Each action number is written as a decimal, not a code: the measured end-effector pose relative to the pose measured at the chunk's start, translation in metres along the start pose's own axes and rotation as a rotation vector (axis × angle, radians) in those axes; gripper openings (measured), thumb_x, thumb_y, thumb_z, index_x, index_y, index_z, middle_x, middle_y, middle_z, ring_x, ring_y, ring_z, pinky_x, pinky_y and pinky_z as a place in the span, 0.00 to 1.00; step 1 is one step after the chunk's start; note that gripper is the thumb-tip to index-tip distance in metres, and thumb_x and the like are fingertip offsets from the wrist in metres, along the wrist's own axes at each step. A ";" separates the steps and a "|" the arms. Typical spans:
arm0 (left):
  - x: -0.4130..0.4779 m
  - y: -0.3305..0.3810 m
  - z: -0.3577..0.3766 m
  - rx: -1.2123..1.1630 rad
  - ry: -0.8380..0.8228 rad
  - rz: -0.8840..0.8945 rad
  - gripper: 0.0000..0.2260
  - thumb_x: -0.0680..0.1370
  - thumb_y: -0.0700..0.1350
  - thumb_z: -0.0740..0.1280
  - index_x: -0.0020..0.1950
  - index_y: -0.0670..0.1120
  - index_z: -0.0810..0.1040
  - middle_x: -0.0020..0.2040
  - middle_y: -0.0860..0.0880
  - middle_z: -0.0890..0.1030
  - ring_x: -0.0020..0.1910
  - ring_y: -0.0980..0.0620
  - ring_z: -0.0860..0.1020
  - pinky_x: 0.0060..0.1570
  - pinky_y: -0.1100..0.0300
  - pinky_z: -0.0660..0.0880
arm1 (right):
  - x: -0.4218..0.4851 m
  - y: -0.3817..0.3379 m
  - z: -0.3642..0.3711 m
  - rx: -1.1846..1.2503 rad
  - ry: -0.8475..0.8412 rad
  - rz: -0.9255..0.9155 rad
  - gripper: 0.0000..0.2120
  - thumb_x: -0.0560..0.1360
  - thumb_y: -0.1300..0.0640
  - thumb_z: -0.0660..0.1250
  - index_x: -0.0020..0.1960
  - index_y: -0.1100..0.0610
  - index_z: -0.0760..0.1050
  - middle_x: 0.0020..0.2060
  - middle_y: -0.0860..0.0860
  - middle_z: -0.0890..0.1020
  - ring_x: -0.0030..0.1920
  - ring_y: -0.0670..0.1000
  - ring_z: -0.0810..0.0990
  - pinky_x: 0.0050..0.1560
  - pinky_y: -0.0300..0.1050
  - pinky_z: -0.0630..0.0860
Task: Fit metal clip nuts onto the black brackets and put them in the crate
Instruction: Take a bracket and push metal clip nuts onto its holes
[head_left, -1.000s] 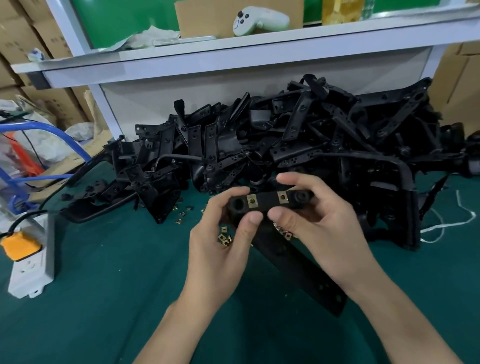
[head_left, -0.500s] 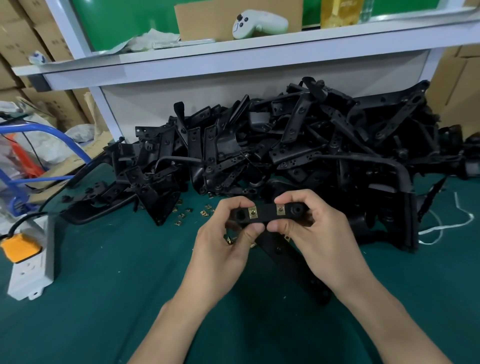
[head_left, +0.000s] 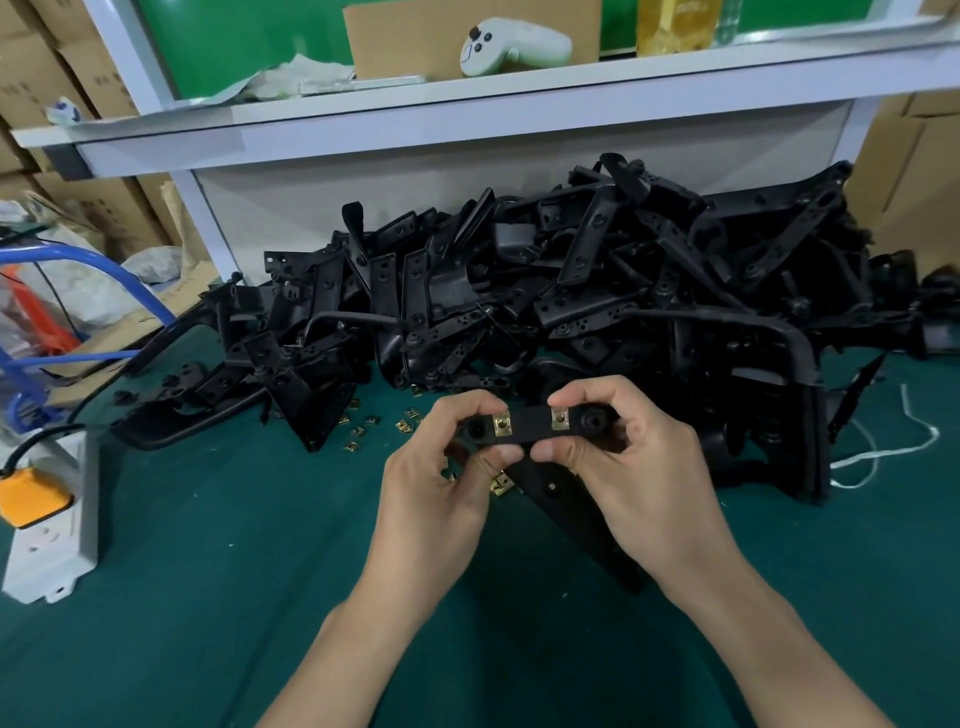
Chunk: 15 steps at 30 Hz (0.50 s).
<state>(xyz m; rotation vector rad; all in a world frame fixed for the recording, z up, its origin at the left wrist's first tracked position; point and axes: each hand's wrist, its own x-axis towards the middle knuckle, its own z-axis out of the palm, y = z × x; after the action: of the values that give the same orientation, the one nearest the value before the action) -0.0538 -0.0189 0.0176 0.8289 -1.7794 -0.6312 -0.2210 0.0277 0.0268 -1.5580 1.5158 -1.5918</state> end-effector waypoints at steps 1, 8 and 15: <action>0.000 0.000 0.000 -0.005 -0.002 -0.010 0.18 0.77 0.46 0.70 0.55 0.70 0.72 0.49 0.64 0.81 0.49 0.58 0.79 0.46 0.73 0.72 | 0.000 0.001 0.000 0.002 -0.003 0.003 0.14 0.68 0.46 0.77 0.51 0.36 0.78 0.41 0.39 0.84 0.39 0.43 0.83 0.39 0.35 0.78; 0.000 0.000 0.004 -0.182 -0.067 -0.166 0.11 0.78 0.50 0.71 0.56 0.65 0.75 0.50 0.59 0.84 0.51 0.57 0.82 0.49 0.69 0.76 | 0.001 0.003 -0.001 0.073 -0.060 0.061 0.13 0.72 0.48 0.76 0.54 0.38 0.78 0.45 0.43 0.86 0.44 0.47 0.85 0.51 0.52 0.82; 0.000 0.002 0.005 -0.225 -0.076 -0.238 0.11 0.78 0.48 0.72 0.54 0.64 0.76 0.48 0.57 0.84 0.43 0.58 0.81 0.42 0.67 0.76 | 0.002 0.004 -0.003 0.050 -0.087 0.074 0.13 0.73 0.46 0.76 0.55 0.38 0.77 0.47 0.42 0.85 0.45 0.45 0.85 0.49 0.46 0.82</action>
<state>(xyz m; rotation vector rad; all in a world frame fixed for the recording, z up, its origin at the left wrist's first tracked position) -0.0594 -0.0172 0.0176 0.8764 -1.6521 -1.0108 -0.2263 0.0256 0.0247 -1.5060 1.4591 -1.4900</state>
